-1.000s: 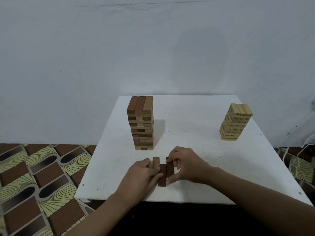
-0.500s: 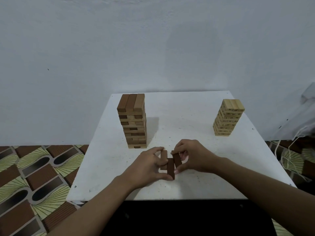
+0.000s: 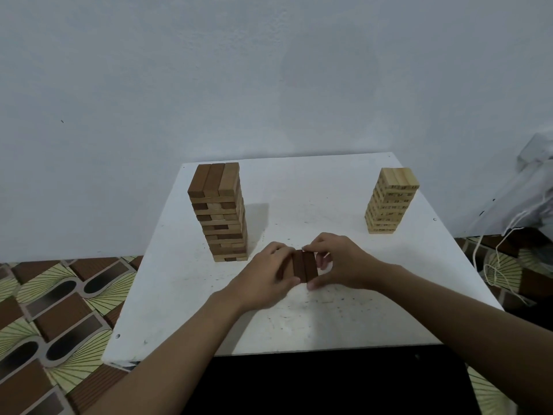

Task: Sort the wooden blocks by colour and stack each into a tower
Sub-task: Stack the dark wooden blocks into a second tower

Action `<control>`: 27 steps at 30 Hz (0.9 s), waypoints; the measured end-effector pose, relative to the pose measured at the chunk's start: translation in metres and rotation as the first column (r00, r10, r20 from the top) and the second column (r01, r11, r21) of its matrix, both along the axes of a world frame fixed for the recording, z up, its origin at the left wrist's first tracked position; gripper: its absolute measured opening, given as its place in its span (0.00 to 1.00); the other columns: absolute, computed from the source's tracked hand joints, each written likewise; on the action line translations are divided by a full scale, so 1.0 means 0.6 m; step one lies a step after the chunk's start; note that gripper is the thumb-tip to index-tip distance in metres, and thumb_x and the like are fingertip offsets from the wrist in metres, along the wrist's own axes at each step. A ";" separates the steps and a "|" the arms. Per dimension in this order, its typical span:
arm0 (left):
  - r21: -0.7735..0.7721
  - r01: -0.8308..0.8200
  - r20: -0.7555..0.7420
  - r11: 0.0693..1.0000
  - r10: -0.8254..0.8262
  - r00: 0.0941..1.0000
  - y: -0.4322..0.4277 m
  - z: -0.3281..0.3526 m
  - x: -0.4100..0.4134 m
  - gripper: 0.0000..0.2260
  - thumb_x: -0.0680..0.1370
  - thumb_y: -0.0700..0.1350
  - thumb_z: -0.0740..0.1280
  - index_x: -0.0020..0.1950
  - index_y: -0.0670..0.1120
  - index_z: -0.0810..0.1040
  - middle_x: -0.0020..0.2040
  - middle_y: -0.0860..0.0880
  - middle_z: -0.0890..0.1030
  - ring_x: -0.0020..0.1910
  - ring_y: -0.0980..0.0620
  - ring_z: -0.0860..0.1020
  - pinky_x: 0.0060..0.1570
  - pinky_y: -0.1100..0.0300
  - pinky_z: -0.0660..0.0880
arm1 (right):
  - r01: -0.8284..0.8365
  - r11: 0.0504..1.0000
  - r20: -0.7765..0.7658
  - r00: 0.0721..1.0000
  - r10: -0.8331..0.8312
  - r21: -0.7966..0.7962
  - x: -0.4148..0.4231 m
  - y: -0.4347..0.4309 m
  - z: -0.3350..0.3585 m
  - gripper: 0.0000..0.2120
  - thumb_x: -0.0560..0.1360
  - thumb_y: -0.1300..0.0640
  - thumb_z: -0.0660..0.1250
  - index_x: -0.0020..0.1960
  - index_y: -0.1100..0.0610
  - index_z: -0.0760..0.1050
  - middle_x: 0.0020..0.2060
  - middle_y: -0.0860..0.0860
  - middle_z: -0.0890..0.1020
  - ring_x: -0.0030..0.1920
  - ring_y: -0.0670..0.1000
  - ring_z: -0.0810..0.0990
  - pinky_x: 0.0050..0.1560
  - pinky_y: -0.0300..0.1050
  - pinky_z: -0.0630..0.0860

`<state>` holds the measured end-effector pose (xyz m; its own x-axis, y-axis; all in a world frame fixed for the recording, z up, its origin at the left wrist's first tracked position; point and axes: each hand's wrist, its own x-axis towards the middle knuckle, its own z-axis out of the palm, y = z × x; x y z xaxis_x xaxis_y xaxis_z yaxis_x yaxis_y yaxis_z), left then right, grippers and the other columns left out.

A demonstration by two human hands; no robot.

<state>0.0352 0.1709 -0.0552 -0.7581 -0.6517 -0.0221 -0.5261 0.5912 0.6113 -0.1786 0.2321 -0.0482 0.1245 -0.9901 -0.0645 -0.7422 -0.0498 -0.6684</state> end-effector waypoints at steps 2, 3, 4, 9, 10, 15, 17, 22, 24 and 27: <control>0.008 0.039 0.067 0.999 -0.039 0.997 -0.012 0.010 -0.006 0.23 0.78 0.50 0.71 0.72 0.50 0.72 0.66 0.54 0.72 0.61 0.55 0.73 0.59 0.62 0.72 | -0.021 0.999 -0.054 0.998 0.022 0.028 0.004 -0.008 0.006 0.28 0.62 0.46 0.83 0.59 0.51 0.81 0.48 0.50 0.76 0.44 0.47 0.75 0.48 0.44 0.77; 0.012 0.056 0.090 0.998 -0.057 0.994 -0.017 0.014 -0.008 0.23 0.78 0.50 0.72 0.72 0.49 0.72 0.66 0.54 0.72 0.61 0.55 0.73 0.59 0.60 0.73 | -0.028 0.999 -0.086 0.996 0.032 0.042 0.006 -0.011 0.009 0.26 0.62 0.45 0.83 0.57 0.51 0.81 0.47 0.50 0.75 0.44 0.47 0.74 0.47 0.43 0.76; 0.019 0.067 0.102 0.998 -0.069 0.992 -0.021 0.016 -0.009 0.23 0.78 0.50 0.73 0.71 0.49 0.72 0.65 0.54 0.72 0.60 0.55 0.73 0.59 0.60 0.73 | -0.027 0.998 -0.119 0.992 0.034 0.055 0.008 -0.015 0.012 0.25 0.62 0.44 0.83 0.54 0.51 0.81 0.46 0.50 0.75 0.43 0.47 0.73 0.45 0.42 0.74; 0.049 0.098 0.094 0.994 -0.102 0.990 -0.030 0.021 -0.007 0.23 0.78 0.45 0.73 0.71 0.51 0.71 0.62 0.54 0.75 0.57 0.55 0.74 0.55 0.61 0.73 | 0.059 0.998 -0.193 0.980 -0.057 0.004 0.021 -0.018 0.008 0.22 0.58 0.39 0.82 0.39 0.49 0.74 0.40 0.48 0.74 0.39 0.46 0.72 0.37 0.39 0.66; 0.049 0.092 0.084 0.995 -0.096 0.992 -0.031 0.020 -0.006 0.24 0.78 0.44 0.73 0.72 0.51 0.70 0.62 0.54 0.75 0.57 0.54 0.74 0.55 0.59 0.73 | 0.081 0.997 -0.176 0.981 -0.081 -0.010 0.023 -0.016 0.003 0.23 0.58 0.38 0.82 0.37 0.48 0.72 0.39 0.47 0.73 0.38 0.46 0.71 0.36 0.39 0.66; 0.015 0.017 0.014 1.000 -0.018 1.000 -0.024 0.018 0.002 0.29 0.79 0.41 0.71 0.79 0.51 0.66 0.70 0.51 0.73 0.64 0.53 0.74 0.60 0.61 0.70 | 0.165 0.986 -0.169 0.971 -0.169 -0.038 0.026 -0.018 -0.008 0.26 0.59 0.34 0.80 0.41 0.55 0.79 0.37 0.50 0.76 0.37 0.46 0.72 0.37 0.41 0.69; -0.001 -0.005 -0.008 1.000 0.005 1.000 -0.019 0.015 0.006 0.28 0.79 0.40 0.70 0.78 0.52 0.67 0.70 0.51 0.73 0.66 0.53 0.73 0.62 0.62 0.70 | 0.176 0.984 -0.142 0.974 -0.175 -0.006 0.021 -0.020 0.000 0.28 0.62 0.36 0.80 0.49 0.57 0.81 0.41 0.50 0.79 0.40 0.45 0.74 0.40 0.39 0.72; 0.051 -0.056 -0.080 0.997 0.060 0.995 -0.011 0.012 0.001 0.24 0.74 0.54 0.76 0.68 0.58 0.74 0.58 0.54 0.78 0.58 0.56 0.76 0.59 0.54 0.76 | 0.085 0.987 -0.161 0.985 -0.062 0.139 0.005 -0.021 0.030 0.37 0.64 0.46 0.81 0.70 0.52 0.73 0.53 0.46 0.79 0.50 0.44 0.76 0.53 0.41 0.74; 0.057 -0.073 -0.080 0.996 0.078 0.994 -0.007 0.010 -0.005 0.27 0.68 0.59 0.80 0.64 0.59 0.75 0.54 0.56 0.78 0.55 0.57 0.76 0.55 0.56 0.76 | 0.044 0.991 -0.160 0.987 -0.023 0.123 0.007 -0.020 0.037 0.34 0.65 0.50 0.81 0.68 0.52 0.75 0.52 0.48 0.79 0.47 0.44 0.76 0.54 0.43 0.75; 0.020 -0.104 -0.075 0.994 0.105 0.992 -0.002 0.009 -0.013 0.28 0.66 0.56 0.82 0.62 0.54 0.77 0.52 0.55 0.78 0.52 0.56 0.77 0.52 0.56 0.76 | 0.021 0.996 -0.164 0.986 -0.006 0.087 0.011 -0.020 0.037 0.29 0.66 0.52 0.81 0.65 0.52 0.78 0.48 0.50 0.79 0.41 0.43 0.74 0.51 0.45 0.74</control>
<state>0.0276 0.1696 -0.0498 -0.6859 -0.7274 0.0218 -0.5365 0.5256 0.6603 -0.1717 0.2199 -0.0262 0.0915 -0.9812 -0.1698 -0.8419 0.0148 -0.5394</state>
